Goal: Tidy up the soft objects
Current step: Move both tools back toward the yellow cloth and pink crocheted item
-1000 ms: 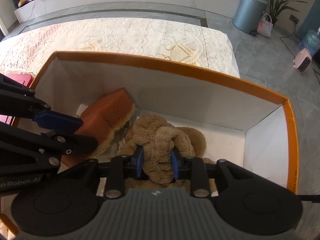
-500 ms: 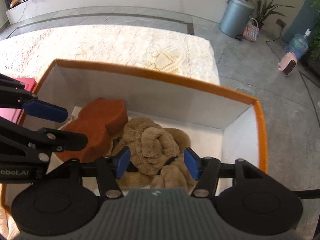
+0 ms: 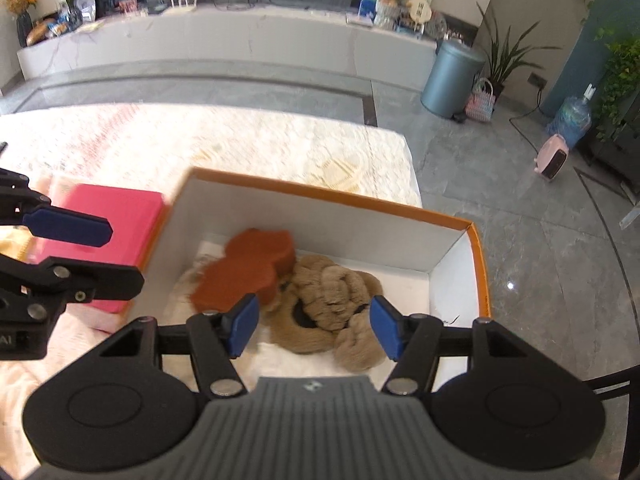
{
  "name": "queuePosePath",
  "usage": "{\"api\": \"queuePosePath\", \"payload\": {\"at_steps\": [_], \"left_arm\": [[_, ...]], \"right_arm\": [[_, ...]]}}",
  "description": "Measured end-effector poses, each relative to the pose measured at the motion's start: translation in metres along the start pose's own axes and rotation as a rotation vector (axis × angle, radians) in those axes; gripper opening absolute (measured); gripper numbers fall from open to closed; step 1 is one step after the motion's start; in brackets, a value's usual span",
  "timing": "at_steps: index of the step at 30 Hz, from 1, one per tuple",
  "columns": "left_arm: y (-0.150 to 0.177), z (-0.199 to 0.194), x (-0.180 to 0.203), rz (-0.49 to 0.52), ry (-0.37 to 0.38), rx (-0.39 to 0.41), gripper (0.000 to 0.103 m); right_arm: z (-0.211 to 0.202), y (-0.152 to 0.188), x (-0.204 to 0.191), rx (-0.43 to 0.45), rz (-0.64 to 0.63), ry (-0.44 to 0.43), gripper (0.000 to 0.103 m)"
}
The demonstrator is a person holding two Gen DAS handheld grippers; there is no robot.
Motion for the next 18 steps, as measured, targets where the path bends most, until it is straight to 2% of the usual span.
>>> {"api": "queuePosePath", "payload": {"at_steps": [5, 9, 13, 18], "left_arm": [[0.018, -0.045, -0.003, -0.018, -0.028, 0.122, 0.052], [0.04, -0.07, -0.013, -0.053, -0.059, 0.191, 0.051], [0.059, -0.098, -0.033, -0.084, -0.125, 0.261, 0.049], [0.09, -0.127, -0.063, -0.104, -0.227, 0.313, 0.049]], "right_arm": [[-0.045, 0.009, -0.032, 0.098, 0.044, -0.016, 0.061], [-0.079, 0.021, -0.066, 0.189, 0.09, -0.058, 0.061], [-0.103, 0.034, -0.104, 0.277, 0.13, -0.09, 0.061], [-0.112, 0.048, -0.152, 0.326, 0.179, -0.143, 0.061]]}}
Point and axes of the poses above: each gripper's, at about its wrist camera, not at the fingertips, and z roughly the way its jaws point, x to its right, y to its underside, the point moved 9 cm from there along z, roughly the way its jaws point, and after that the axes turned 3 degrees about y, right-handed, at the moved point
